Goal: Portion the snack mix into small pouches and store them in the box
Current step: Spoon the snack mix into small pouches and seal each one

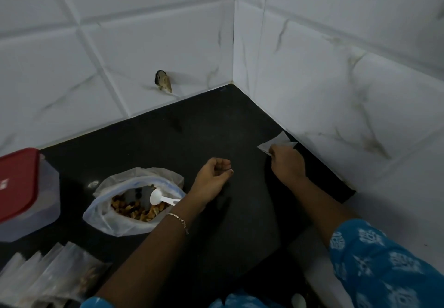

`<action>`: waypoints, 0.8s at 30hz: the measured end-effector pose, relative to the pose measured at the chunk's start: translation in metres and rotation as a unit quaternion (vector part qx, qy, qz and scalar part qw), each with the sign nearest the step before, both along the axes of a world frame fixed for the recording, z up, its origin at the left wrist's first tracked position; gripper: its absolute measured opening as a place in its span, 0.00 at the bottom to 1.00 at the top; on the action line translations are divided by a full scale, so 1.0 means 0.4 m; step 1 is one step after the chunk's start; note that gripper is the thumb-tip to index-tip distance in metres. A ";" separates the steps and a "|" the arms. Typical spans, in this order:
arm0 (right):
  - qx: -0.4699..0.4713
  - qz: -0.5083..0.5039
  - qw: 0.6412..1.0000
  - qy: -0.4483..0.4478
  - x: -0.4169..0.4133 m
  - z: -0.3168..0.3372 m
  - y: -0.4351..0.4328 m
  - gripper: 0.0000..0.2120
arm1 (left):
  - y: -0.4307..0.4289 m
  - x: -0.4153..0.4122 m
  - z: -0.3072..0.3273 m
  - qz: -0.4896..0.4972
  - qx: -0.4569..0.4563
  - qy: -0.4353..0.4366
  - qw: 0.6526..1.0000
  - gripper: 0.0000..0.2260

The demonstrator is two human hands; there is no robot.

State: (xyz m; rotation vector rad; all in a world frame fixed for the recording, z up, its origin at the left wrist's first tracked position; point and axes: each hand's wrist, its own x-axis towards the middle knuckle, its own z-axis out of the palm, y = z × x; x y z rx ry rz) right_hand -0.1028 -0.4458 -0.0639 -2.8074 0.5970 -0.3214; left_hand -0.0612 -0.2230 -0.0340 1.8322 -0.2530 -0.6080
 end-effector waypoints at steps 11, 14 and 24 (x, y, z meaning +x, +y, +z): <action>0.315 0.016 0.936 -0.156 -0.073 0.159 0.216 0.10 | 0.001 -0.034 0.089 0.076 -0.145 0.061 0.985 0.09; 0.373 0.031 0.912 -0.170 -0.082 0.176 0.264 0.09 | 0.025 -0.040 0.120 0.092 -0.181 0.048 0.978 0.10; 0.457 0.168 0.865 -0.120 -0.041 0.214 0.410 0.07 | 0.211 -0.053 0.139 0.163 -0.228 0.050 0.959 0.09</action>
